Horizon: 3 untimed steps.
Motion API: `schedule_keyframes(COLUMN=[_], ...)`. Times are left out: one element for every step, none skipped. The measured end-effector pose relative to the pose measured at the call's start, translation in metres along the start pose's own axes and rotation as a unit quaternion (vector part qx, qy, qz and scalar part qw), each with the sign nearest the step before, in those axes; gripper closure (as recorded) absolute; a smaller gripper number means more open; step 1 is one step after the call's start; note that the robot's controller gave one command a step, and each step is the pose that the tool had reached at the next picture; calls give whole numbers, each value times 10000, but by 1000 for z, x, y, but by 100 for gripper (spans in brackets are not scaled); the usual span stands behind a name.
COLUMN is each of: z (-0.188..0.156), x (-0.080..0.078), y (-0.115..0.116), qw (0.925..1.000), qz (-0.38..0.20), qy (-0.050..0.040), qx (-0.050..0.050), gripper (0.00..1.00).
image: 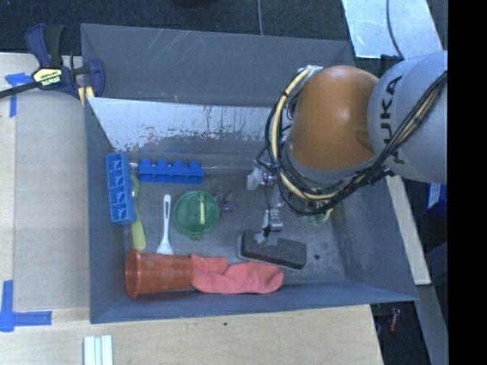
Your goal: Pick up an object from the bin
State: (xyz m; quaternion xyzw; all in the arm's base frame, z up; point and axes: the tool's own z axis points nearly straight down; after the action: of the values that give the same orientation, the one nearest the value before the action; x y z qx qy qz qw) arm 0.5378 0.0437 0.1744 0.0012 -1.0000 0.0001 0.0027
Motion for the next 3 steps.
schedule_keyframes(z=[-5,52,88], x=[-2,20,40], y=[0,8,-34], qw=[10000,9999,9998], qz=[6,-142,153], qy=[-44,-71,-89], qx=[-4,-3,-8], gripper=[0,0,0])
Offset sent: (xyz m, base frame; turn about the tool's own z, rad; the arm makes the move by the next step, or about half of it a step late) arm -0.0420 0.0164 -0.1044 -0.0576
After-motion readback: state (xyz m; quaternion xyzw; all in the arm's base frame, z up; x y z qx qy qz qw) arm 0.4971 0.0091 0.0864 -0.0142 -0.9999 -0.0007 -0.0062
